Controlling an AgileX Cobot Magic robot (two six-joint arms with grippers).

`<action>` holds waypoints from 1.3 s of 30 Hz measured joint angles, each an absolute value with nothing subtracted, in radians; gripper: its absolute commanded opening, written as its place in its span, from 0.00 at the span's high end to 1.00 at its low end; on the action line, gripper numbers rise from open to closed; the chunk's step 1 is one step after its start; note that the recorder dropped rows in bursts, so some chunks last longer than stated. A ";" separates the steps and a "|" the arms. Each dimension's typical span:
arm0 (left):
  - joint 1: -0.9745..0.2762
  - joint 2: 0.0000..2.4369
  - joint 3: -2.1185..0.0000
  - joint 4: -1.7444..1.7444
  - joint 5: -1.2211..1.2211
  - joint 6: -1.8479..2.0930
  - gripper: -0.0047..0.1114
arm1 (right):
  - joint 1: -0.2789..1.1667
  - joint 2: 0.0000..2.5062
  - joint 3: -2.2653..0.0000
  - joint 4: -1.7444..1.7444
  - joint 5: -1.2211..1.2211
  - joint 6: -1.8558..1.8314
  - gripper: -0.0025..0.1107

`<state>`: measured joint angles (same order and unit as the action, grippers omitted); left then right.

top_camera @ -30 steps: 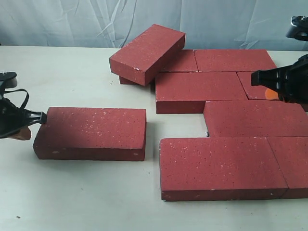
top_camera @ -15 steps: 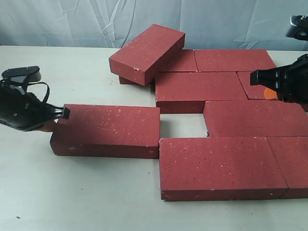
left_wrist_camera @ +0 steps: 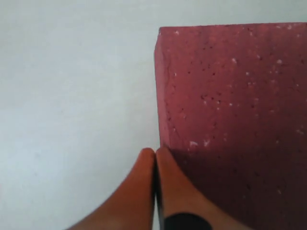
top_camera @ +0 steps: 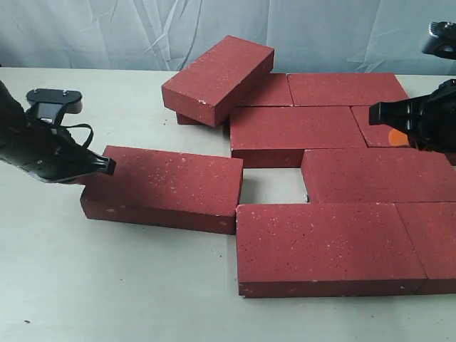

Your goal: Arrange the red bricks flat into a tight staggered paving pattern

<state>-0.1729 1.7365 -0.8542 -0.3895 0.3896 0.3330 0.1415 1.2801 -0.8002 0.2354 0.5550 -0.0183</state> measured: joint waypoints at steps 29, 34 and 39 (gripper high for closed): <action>-0.111 1.738 -0.854 -0.364 0.514 0.292 0.96 | 0.141 1.375 -0.800 0.549 0.602 -0.336 0.98; -0.111 1.738 -0.850 -0.368 0.518 0.292 0.96 | 0.141 1.397 -0.800 0.622 0.625 -0.411 0.98; -0.111 1.738 -0.836 -0.368 0.521 0.292 0.96 | 0.151 1.405 -0.800 0.656 0.648 -0.453 0.98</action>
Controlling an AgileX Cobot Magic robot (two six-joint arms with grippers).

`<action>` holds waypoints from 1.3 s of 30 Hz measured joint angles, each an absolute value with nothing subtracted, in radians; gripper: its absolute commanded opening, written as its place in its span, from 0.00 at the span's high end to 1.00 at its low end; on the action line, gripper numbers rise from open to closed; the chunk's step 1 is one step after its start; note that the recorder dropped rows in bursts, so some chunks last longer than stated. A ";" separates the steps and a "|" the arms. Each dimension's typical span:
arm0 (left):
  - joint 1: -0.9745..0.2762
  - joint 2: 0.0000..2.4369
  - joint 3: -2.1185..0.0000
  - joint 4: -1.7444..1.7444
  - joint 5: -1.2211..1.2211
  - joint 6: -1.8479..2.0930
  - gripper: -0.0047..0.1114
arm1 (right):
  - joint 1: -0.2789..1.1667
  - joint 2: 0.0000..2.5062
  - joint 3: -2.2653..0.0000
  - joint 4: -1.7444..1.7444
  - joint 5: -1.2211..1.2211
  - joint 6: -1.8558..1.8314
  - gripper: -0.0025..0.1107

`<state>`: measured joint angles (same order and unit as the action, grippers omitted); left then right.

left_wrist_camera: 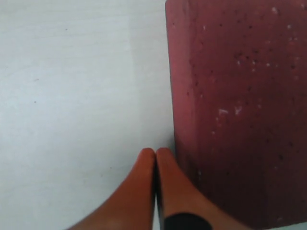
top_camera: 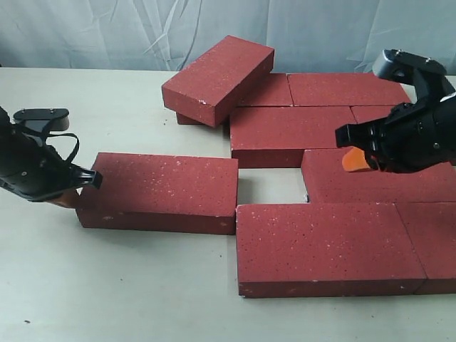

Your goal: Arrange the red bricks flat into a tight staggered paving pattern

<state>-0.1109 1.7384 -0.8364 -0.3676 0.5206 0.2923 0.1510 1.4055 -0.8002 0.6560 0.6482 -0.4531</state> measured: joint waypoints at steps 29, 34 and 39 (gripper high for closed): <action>-0.111 1.738 -0.828 -0.333 0.528 0.292 0.96 | 0.659 1.838 -1.099 0.656 0.643 -0.489 0.98; -0.111 1.738 -0.828 -0.328 0.509 0.292 0.96 | 0.679 1.878 -1.108 0.656 0.643 -0.489 0.98; -0.111 1.738 -0.828 -0.328 0.509 0.292 0.96 | 0.680 1.906 -1.108 0.656 0.600 -0.489 0.98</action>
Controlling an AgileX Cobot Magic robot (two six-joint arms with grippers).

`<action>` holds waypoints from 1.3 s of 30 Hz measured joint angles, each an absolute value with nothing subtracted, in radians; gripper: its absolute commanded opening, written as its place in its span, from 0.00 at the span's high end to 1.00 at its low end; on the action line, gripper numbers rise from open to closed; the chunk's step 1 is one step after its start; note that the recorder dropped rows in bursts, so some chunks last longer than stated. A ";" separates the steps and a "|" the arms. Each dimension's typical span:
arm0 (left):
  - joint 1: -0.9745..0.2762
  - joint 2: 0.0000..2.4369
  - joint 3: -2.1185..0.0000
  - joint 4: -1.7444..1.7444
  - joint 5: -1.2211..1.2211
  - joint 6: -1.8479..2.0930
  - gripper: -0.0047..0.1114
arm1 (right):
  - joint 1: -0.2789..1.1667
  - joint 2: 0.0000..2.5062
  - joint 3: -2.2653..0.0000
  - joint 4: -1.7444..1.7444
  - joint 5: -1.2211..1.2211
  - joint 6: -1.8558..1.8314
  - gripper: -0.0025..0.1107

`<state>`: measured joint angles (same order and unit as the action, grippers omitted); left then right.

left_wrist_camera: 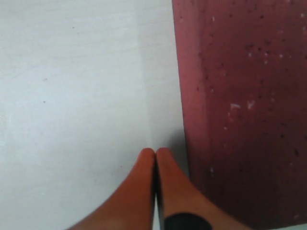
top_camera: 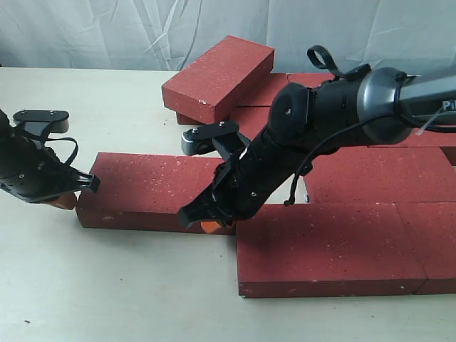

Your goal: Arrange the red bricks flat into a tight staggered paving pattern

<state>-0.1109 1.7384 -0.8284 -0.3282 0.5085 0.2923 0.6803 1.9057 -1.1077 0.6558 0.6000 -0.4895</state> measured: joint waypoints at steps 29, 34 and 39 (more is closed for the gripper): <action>-0.111 1.740 -0.828 -0.304 0.371 0.292 0.96 | 0.686 1.914 -1.108 0.458 0.525 -0.384 0.98; -0.111 1.791 -0.828 -0.349 0.306 0.292 0.96 | 0.687 1.914 -1.108 0.447 0.525 -0.384 0.98; -0.111 1.816 -0.828 -0.409 0.306 0.296 0.96 | 0.687 1.914 -1.108 0.443 0.525 -0.384 0.98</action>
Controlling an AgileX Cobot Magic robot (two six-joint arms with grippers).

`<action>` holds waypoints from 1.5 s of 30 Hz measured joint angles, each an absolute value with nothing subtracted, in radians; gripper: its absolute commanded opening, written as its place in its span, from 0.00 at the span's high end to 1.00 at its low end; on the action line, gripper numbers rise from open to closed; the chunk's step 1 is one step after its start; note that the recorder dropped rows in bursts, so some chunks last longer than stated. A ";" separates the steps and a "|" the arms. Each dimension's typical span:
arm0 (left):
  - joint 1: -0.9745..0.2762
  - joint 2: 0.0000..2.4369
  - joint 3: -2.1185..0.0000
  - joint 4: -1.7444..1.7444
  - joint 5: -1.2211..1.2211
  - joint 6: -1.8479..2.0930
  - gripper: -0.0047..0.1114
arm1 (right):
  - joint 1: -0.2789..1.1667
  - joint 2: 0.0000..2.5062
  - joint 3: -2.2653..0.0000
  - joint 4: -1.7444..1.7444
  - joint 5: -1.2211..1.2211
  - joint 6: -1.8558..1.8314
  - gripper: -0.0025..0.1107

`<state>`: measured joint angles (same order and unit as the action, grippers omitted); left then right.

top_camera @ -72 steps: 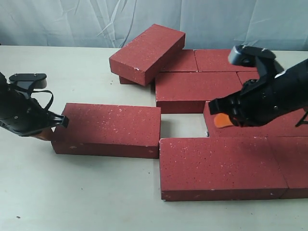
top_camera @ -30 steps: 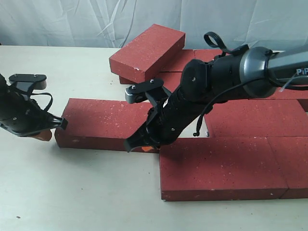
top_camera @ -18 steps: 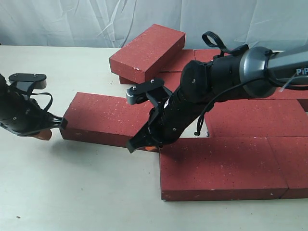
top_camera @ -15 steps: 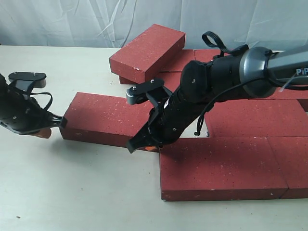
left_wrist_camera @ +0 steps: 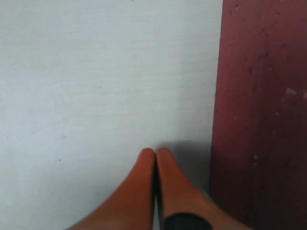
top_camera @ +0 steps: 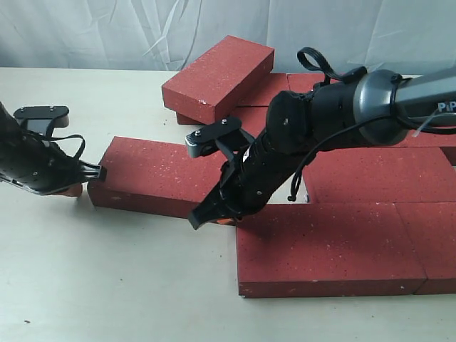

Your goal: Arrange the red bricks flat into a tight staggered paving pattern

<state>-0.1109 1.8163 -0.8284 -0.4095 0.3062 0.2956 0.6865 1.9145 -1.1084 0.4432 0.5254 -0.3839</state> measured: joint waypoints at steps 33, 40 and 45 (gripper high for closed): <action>-0.109 1.849 -0.940 -0.477 0.584 0.377 0.96 | 0.696 1.914 -1.188 0.198 0.656 -0.102 0.98; -0.109 1.849 -0.942 -0.473 0.599 0.377 0.96 | 0.698 1.913 -1.188 0.193 0.656 -0.093 0.98; -0.105 1.849 -0.944 -0.473 0.614 0.377 0.96 | 0.696 1.876 -1.188 0.164 0.676 -0.093 0.98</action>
